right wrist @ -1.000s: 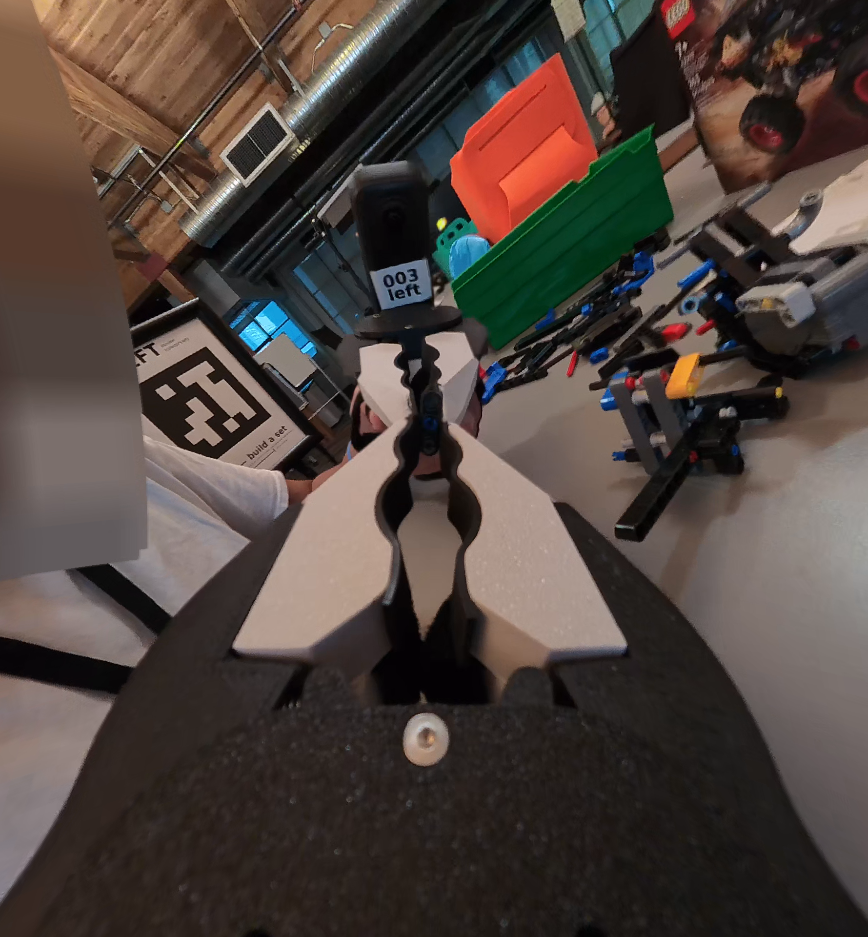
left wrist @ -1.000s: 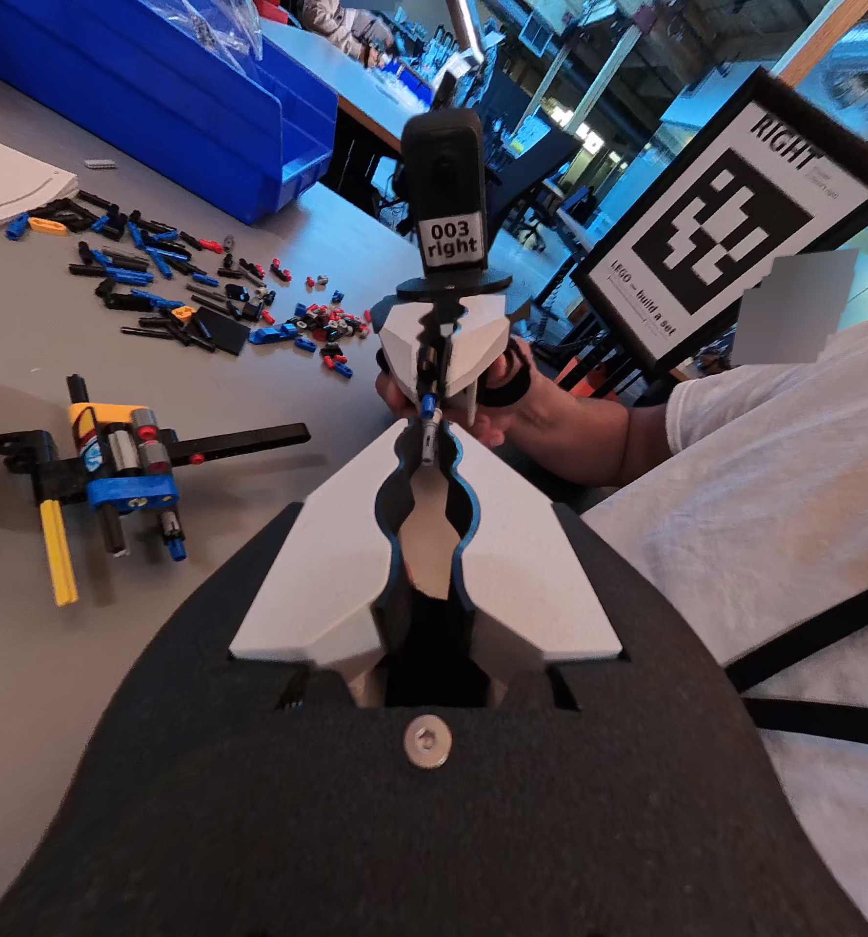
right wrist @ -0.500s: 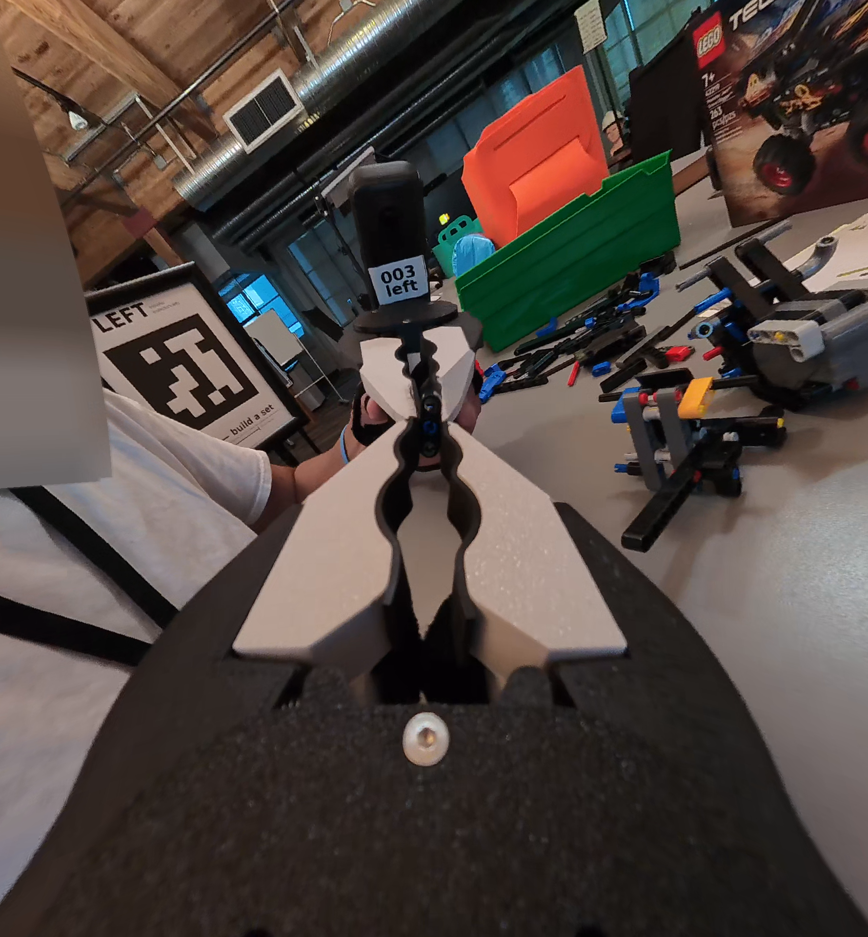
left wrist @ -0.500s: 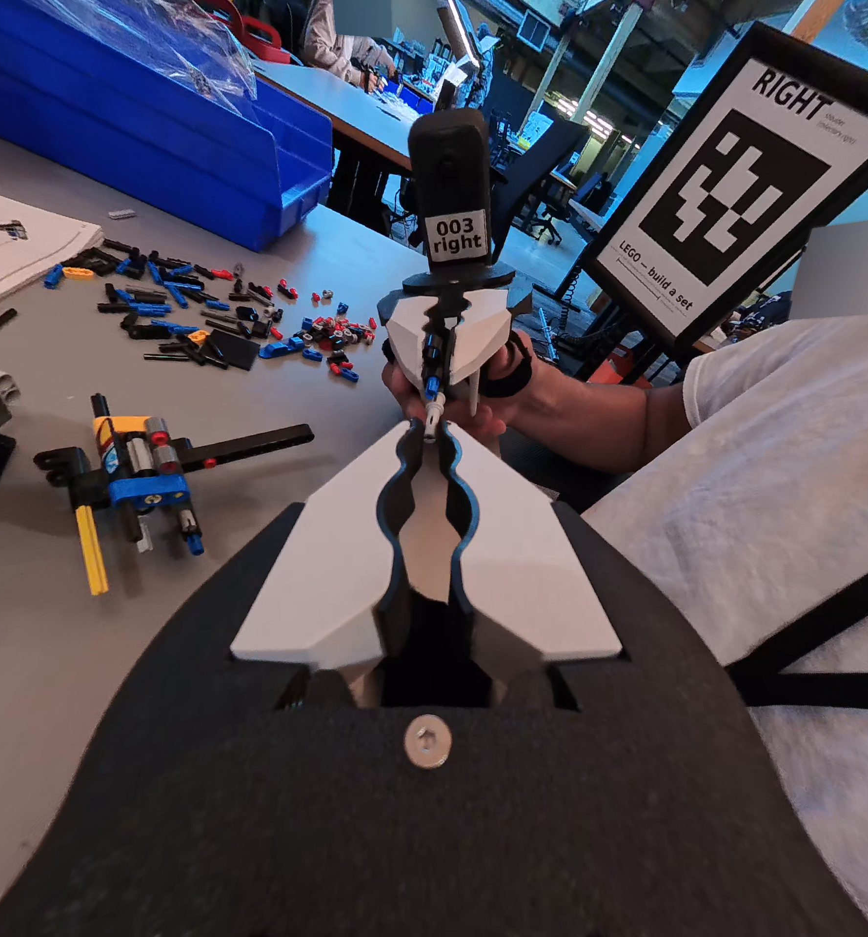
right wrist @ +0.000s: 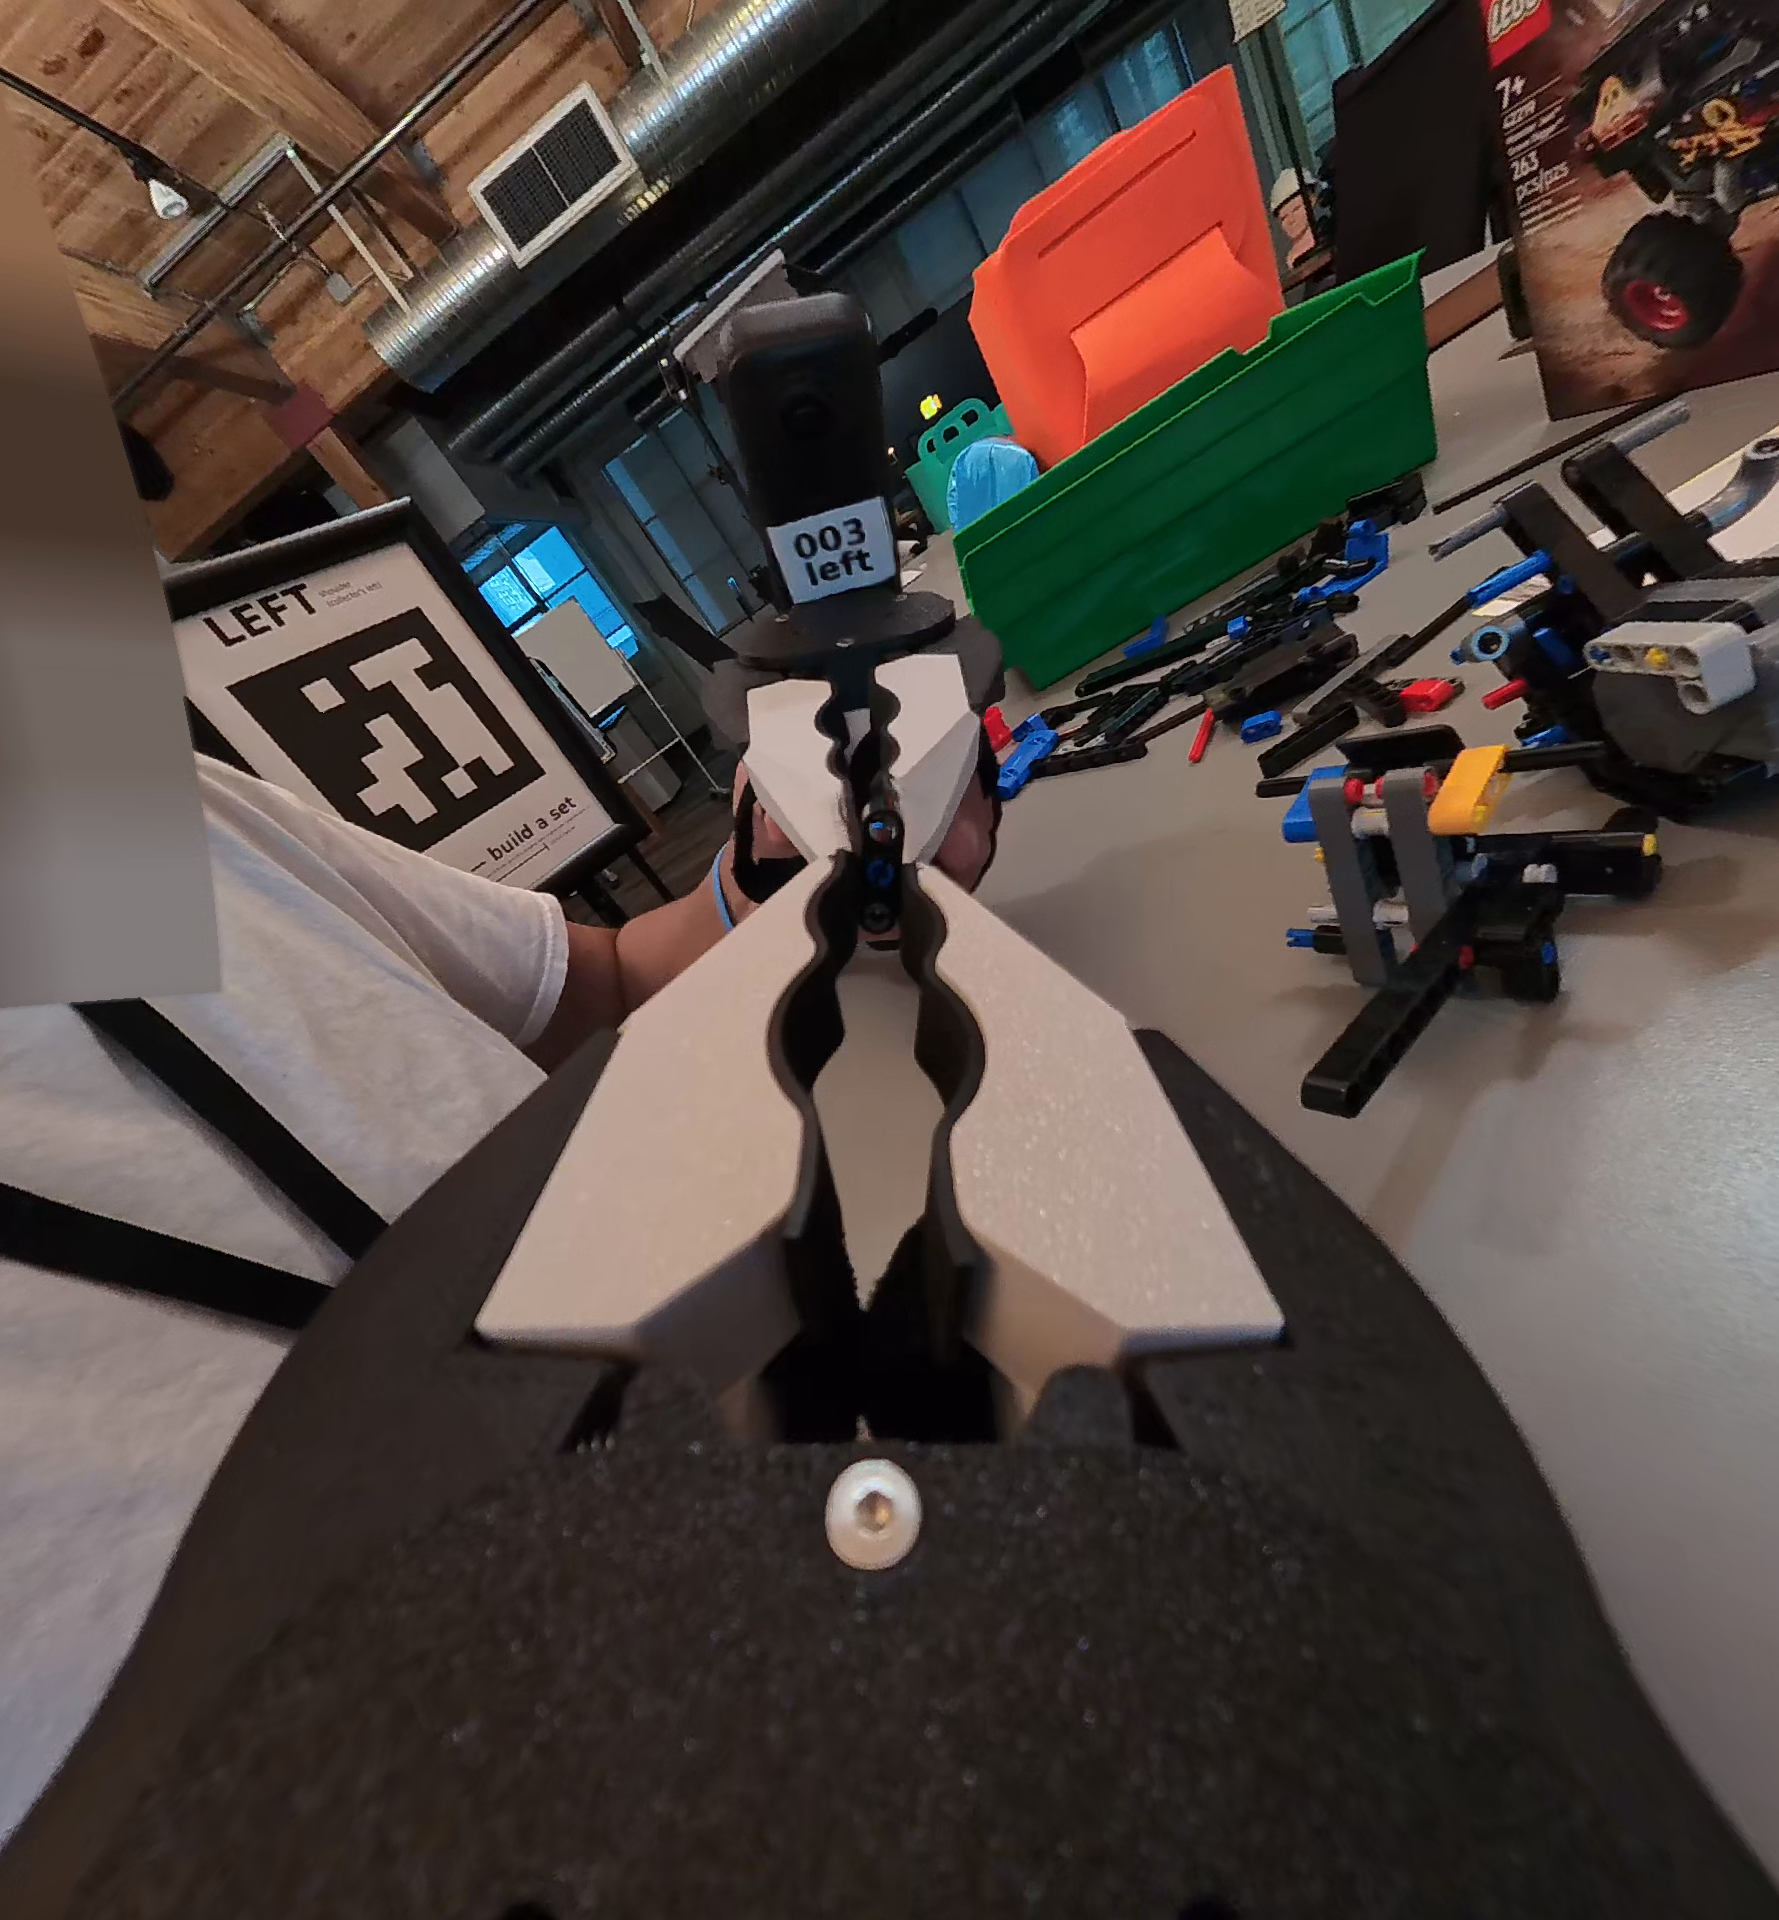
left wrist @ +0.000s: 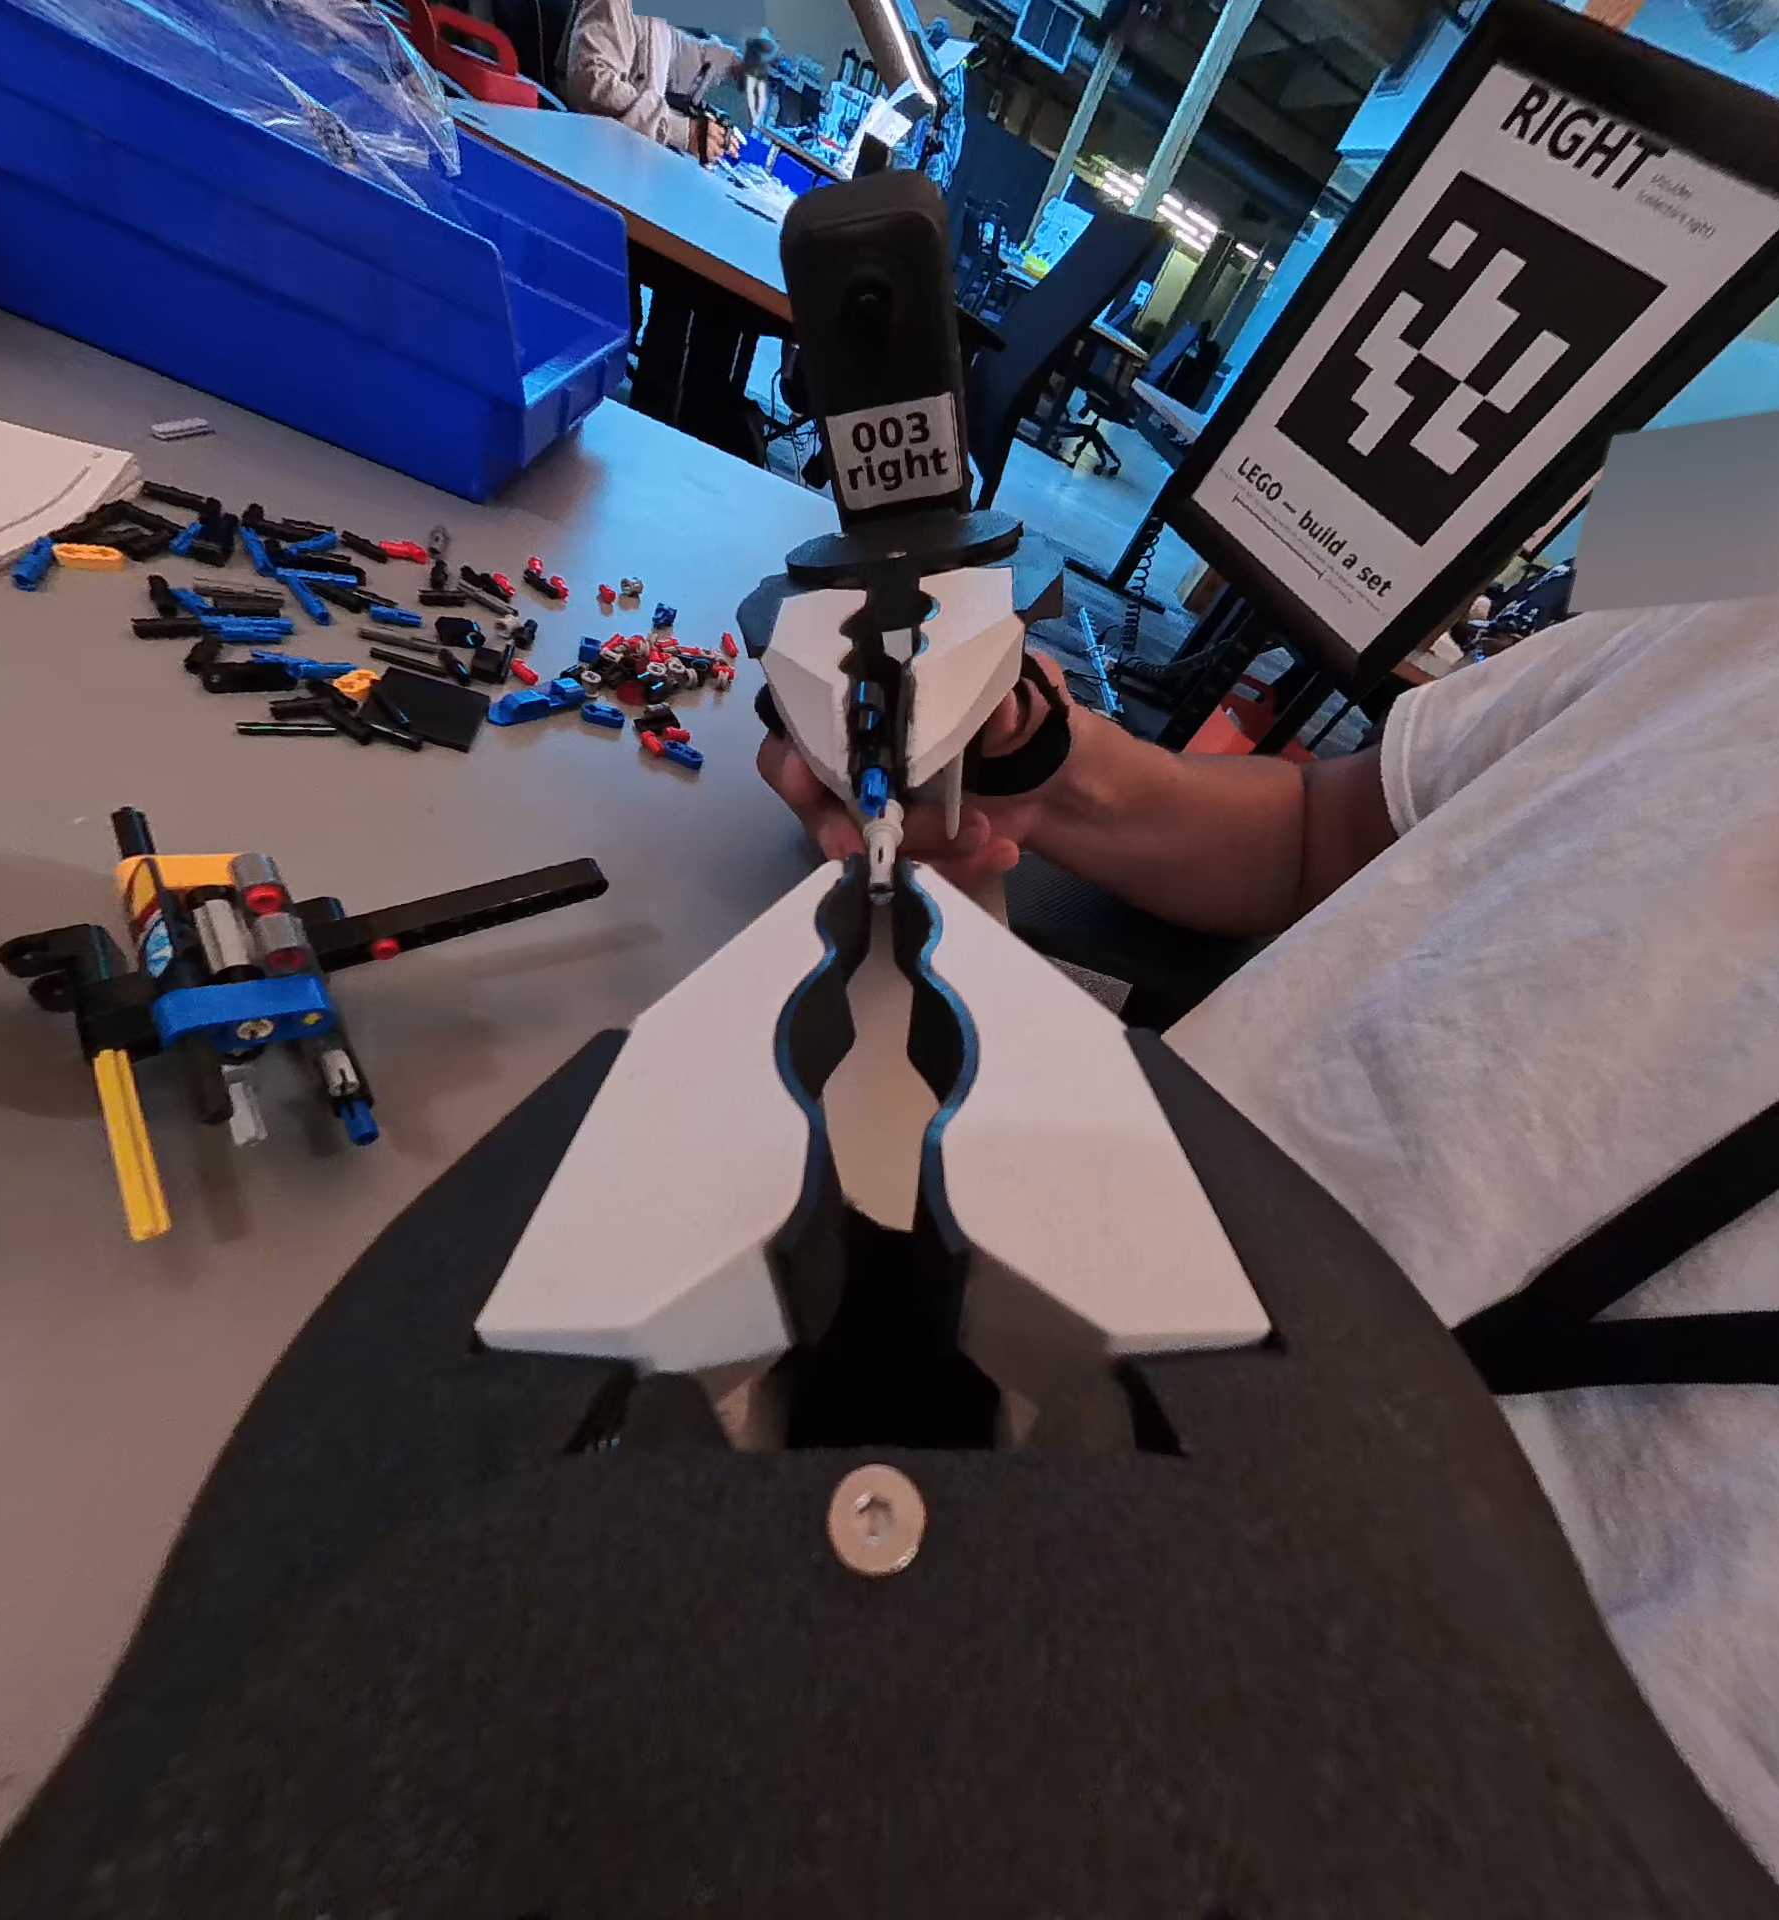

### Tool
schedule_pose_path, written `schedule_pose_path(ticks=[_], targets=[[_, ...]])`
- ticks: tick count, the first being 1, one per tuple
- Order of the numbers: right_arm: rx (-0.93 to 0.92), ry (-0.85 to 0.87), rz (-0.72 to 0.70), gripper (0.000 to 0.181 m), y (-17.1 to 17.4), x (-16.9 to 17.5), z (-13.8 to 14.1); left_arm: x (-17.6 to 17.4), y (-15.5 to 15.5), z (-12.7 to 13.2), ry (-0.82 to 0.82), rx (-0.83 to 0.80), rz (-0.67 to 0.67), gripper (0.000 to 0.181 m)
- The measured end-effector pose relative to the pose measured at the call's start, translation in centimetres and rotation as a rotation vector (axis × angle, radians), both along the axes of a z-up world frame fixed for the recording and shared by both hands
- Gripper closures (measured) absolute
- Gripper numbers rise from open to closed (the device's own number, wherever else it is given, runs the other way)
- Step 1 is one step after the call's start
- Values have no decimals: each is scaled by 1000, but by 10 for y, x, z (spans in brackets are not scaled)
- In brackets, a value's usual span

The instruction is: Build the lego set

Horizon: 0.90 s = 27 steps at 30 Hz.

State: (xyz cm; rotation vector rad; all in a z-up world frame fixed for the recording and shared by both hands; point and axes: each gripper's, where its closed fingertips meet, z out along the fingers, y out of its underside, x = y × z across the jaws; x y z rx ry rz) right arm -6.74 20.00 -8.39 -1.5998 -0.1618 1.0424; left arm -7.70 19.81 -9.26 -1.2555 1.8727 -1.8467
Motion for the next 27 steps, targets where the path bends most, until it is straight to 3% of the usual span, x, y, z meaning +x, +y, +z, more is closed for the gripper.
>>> schedule_pose_path(ticks=[27], targets=[[8,-22,-17,175,3,-3,0,8,-14,-12,6,85,12,179]])
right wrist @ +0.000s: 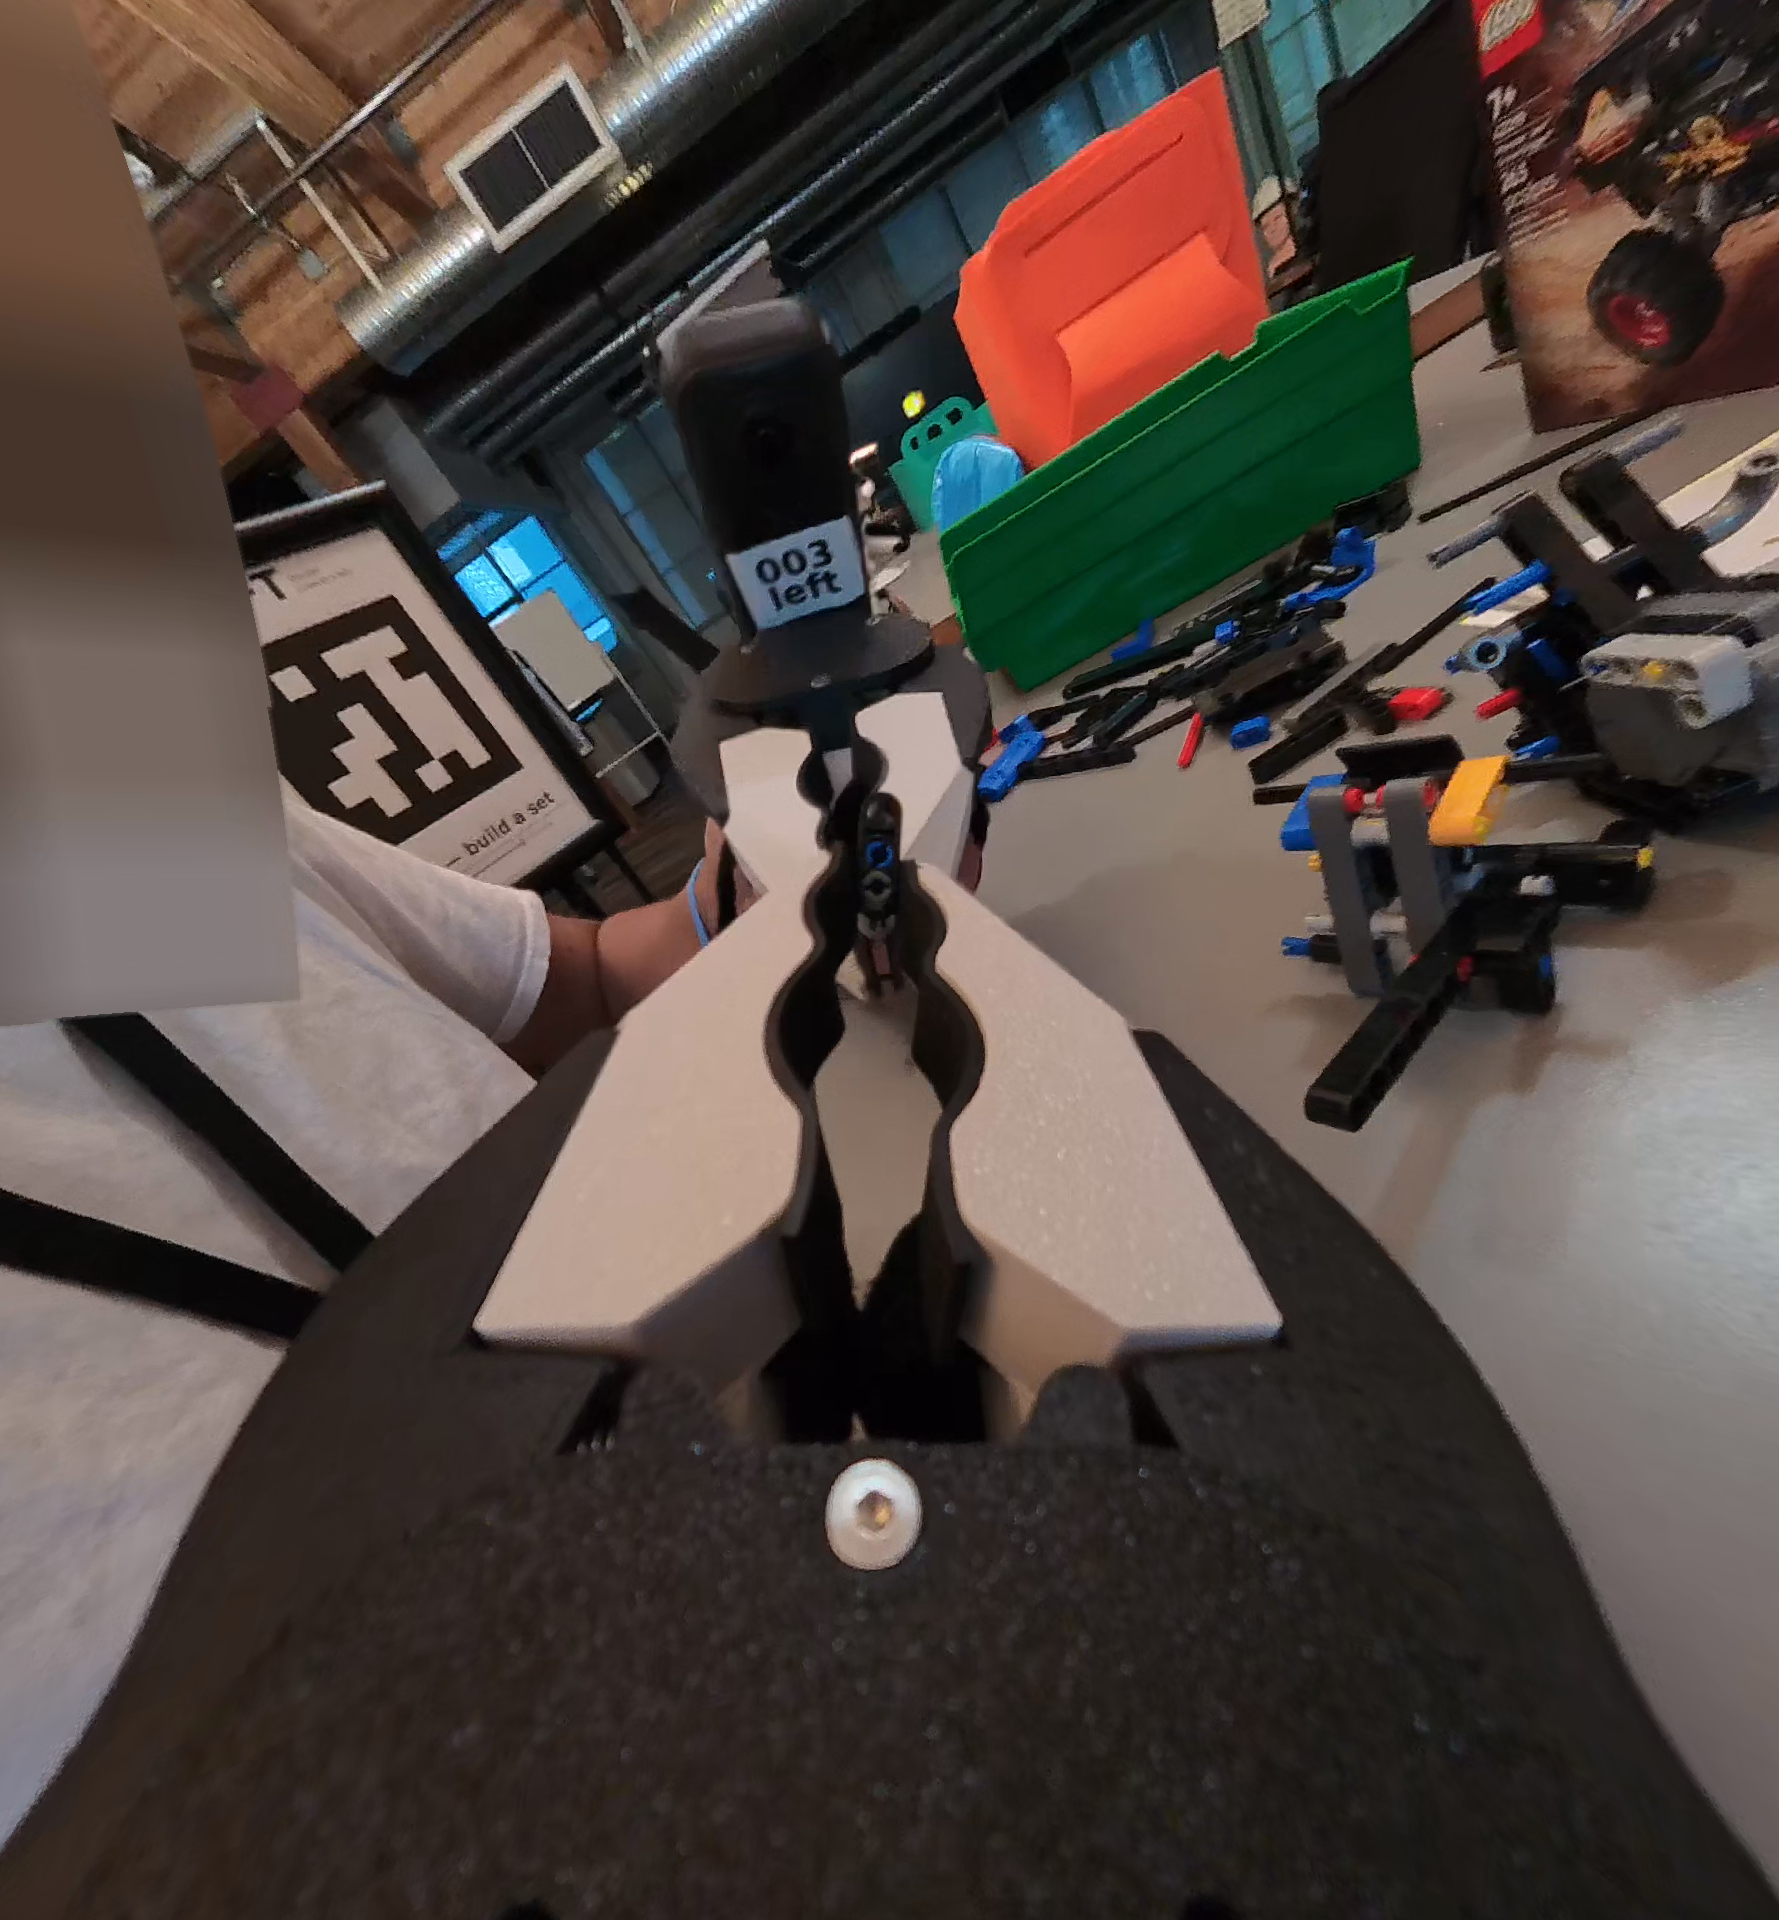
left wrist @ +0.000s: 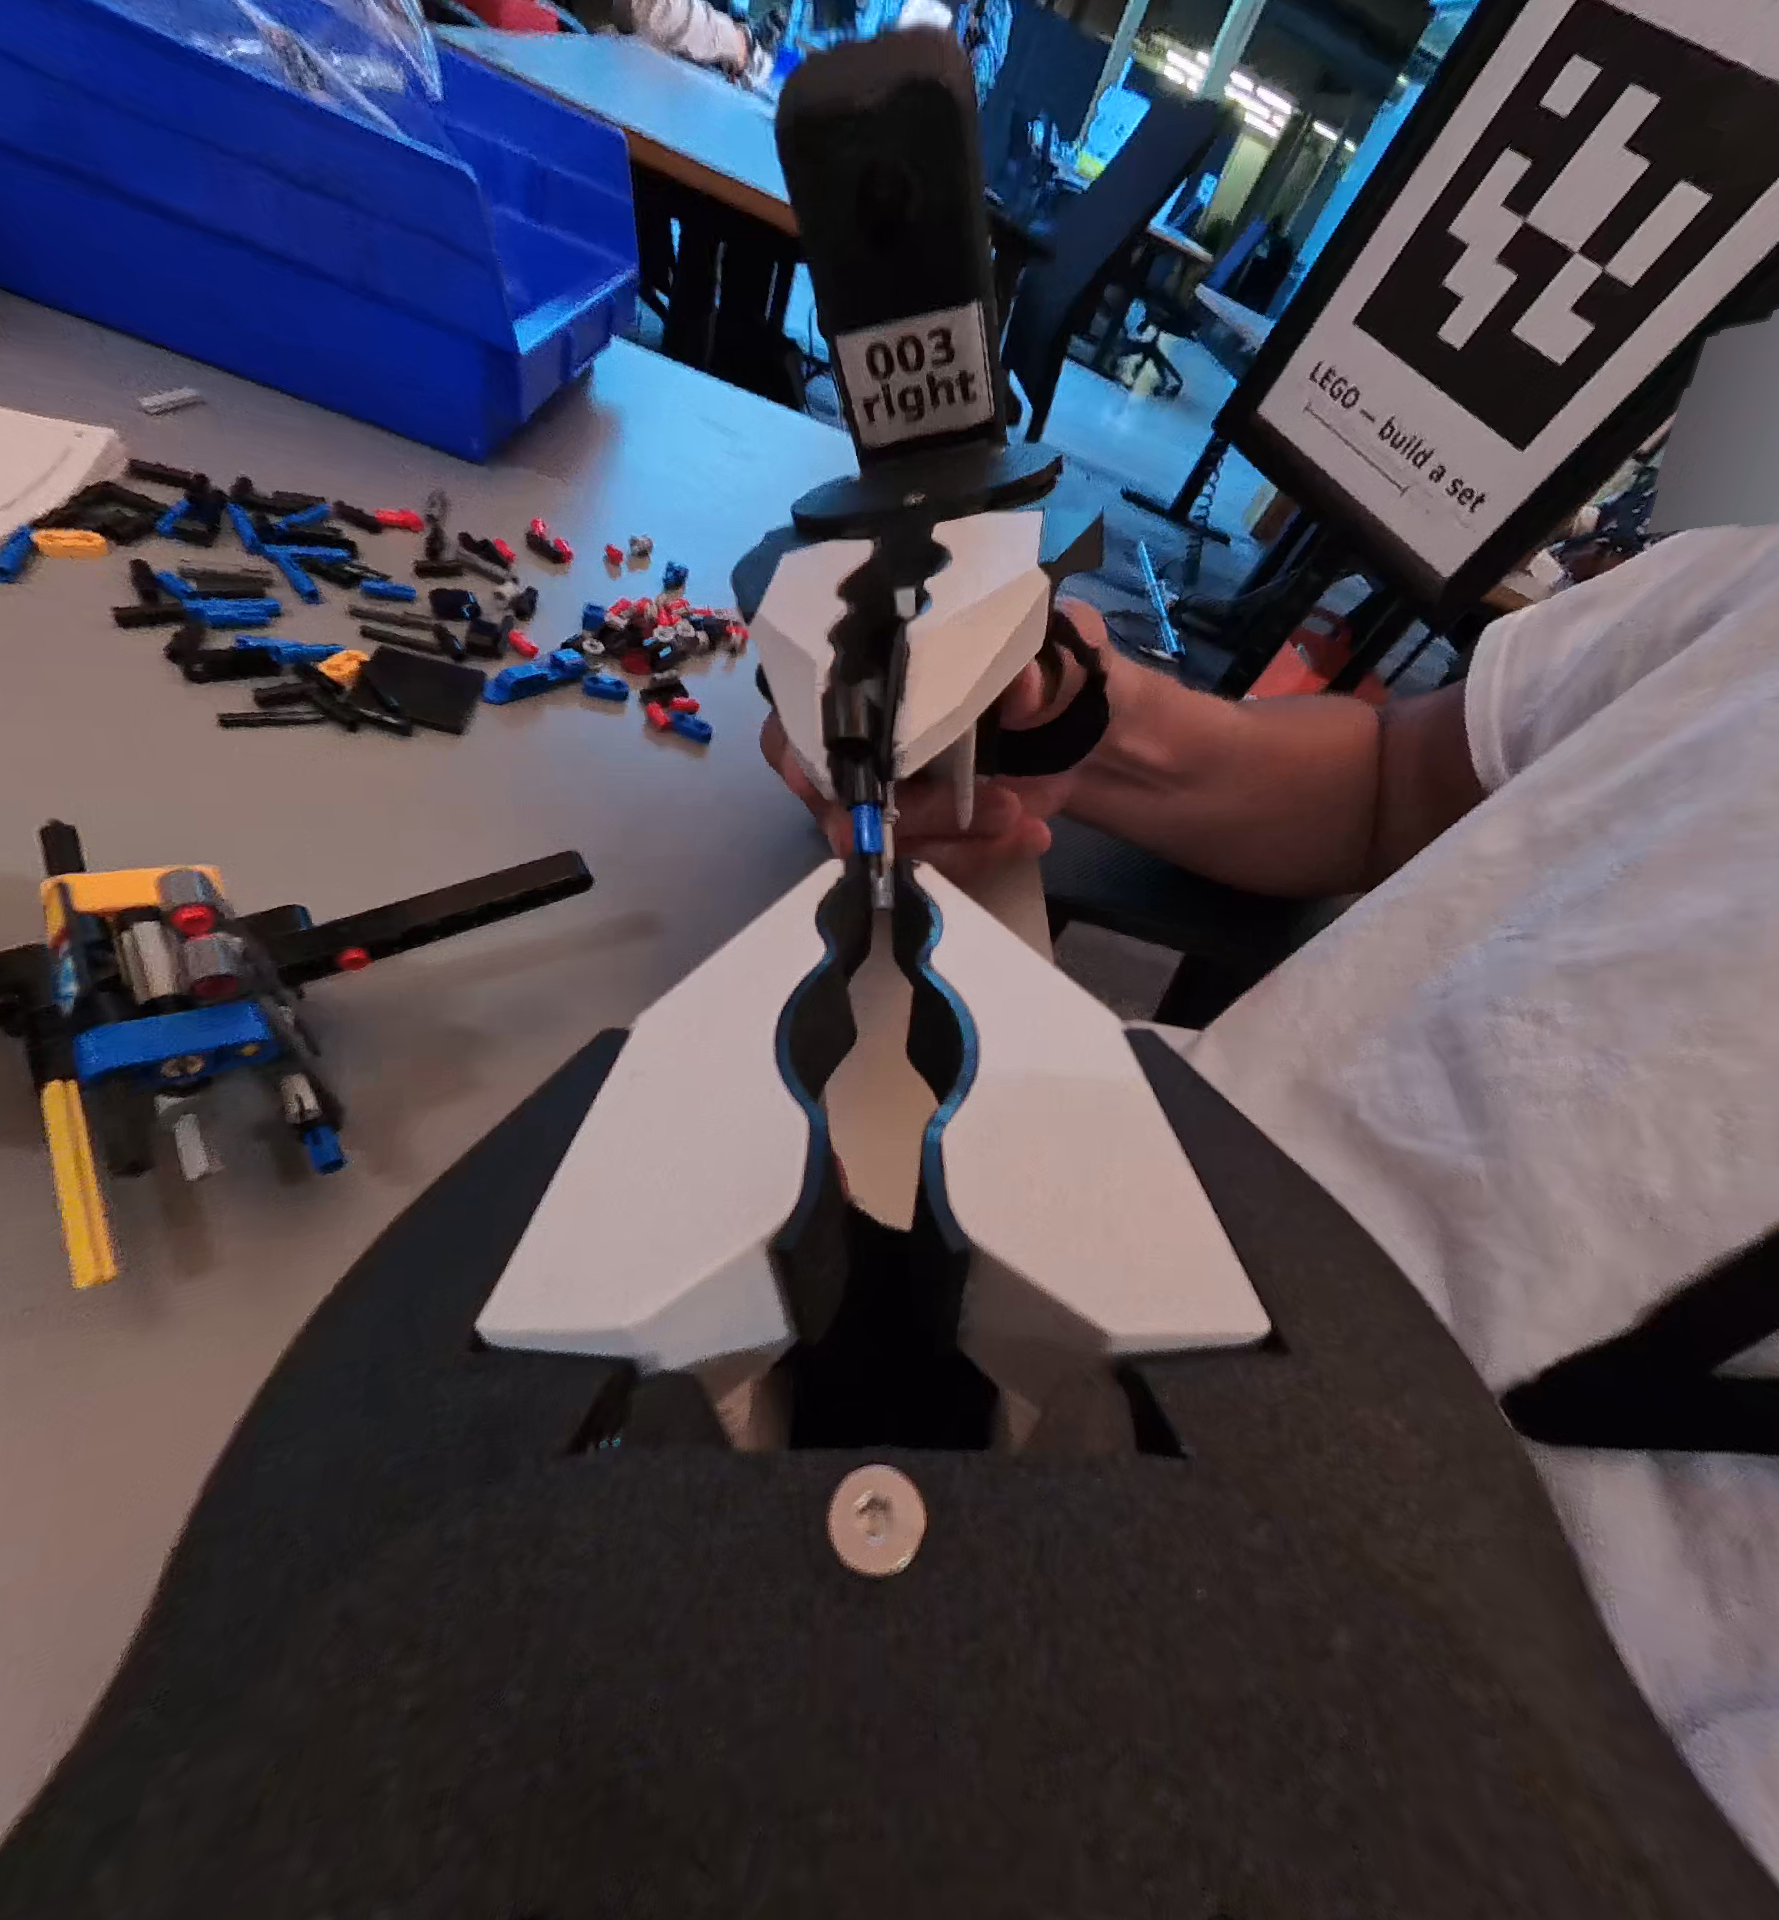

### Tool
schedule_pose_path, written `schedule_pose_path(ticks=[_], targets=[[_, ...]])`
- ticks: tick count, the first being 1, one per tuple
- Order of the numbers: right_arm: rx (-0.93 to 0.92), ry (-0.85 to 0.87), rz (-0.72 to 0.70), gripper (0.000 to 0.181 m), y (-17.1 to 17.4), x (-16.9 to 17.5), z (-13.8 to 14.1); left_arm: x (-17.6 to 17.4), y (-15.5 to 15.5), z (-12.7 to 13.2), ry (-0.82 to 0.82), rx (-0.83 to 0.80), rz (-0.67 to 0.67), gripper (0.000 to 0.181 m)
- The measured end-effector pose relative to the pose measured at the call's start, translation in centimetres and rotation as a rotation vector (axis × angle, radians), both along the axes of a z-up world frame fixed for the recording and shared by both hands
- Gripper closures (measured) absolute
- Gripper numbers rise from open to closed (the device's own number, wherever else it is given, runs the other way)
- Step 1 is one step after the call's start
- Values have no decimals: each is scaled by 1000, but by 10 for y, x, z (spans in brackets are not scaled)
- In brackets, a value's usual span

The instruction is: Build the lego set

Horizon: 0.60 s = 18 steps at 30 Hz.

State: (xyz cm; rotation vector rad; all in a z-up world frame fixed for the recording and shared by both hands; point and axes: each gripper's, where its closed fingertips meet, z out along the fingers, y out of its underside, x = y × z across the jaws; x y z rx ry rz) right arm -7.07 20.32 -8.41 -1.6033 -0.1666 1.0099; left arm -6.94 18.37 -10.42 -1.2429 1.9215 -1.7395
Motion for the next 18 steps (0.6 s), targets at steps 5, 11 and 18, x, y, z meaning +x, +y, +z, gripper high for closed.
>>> schedule_pose_path(ticks=[5,11,18], targets=[[2,69,35,175,-2,2,5,0,-1,4,10,-71,-12,179],[128,-85,-98,146,-3,4,11,-1,6,10,35,-202,-12,179],[118,-109,-255,149,-5,28,9,1,12,8,54,-225,15,179]])
